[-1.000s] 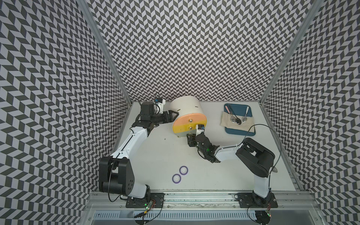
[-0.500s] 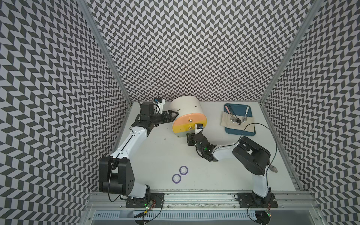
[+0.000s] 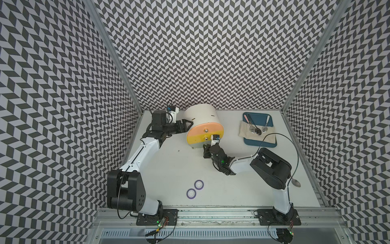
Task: Place the transparent tape into the drawer according to color
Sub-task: Open the drawer in the storage box.
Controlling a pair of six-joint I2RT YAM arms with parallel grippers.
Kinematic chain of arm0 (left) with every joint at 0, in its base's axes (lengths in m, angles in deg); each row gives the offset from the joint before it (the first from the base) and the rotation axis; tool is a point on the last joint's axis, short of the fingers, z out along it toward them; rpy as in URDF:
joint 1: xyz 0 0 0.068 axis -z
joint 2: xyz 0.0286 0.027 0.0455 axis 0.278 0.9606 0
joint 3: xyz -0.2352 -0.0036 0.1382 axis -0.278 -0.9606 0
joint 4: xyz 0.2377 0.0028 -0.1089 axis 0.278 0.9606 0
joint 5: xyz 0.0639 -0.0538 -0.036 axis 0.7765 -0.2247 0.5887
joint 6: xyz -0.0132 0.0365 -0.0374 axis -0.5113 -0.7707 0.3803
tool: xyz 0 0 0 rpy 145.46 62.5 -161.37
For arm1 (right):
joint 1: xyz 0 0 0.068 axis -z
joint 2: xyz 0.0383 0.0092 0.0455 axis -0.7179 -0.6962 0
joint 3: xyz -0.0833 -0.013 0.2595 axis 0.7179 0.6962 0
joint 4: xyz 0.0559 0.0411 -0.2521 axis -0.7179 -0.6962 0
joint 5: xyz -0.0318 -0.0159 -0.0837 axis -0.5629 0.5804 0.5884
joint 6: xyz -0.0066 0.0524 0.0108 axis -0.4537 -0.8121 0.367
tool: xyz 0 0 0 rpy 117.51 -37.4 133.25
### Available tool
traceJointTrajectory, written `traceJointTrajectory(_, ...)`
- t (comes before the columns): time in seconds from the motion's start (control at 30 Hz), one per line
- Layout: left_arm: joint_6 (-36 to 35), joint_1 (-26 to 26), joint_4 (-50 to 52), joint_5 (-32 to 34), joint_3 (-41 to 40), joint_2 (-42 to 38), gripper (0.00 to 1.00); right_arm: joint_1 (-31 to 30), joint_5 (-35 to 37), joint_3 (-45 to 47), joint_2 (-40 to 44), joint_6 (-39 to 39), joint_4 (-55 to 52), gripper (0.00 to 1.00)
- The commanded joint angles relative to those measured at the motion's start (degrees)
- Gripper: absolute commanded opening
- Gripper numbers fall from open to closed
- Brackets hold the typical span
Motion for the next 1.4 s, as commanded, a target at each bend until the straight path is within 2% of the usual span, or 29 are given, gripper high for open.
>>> traceJointTrajectory(0.0,-0.6,-0.2,-1.4,-1.1,-0.5,-0.2,0.80,0.1,0.2,-1.5,-0.8,0.7,3.0,0.11)
traceJointTrajectory(0.23,-0.5,-0.3,-1.4,-1.3,-0.5,-0.1,0.80,-0.1,-0.4,-0.4,0.5,1.4,3.0,0.00)
traceJointTrajectory(0.67,-0.4,-0.2,-1.7,-1.5,-0.7,-0.2,0.80,-3.7,1.7,6.5,7.0,1.3,1.4,0.00)
traceJointTrajectory(0.97,0.0,-0.2,-2.1,-1.6,-0.9,-0.4,0.80,-7.2,3.7,10.8,14.2,0.1,-4.8,0.00)
traceJointTrajectory(1.23,0.0,-0.2,-2.1,-1.9,-1.0,-0.7,0.80,-8.7,3.4,11.4,15.8,-0.3,-9.1,0.00)
traceJointTrajectory(1.27,0.0,-0.2,-2.2,-2.0,-1.0,-0.7,0.80,-8.8,3.3,11.1,15.7,-0.3,-9.8,0.02)
traceJointTrajectory(1.3,0.1,-0.1,-2.3,-2.0,-1.0,-0.7,0.80,-8.8,3.3,10.9,15.6,-0.2,-10.4,0.08)
traceJointTrajectory(1.37,0.2,-0.2,-2.3,-2.2,-1.1,-0.6,0.80,-8.8,3.0,10.5,15.9,0.0,-11.6,0.26)
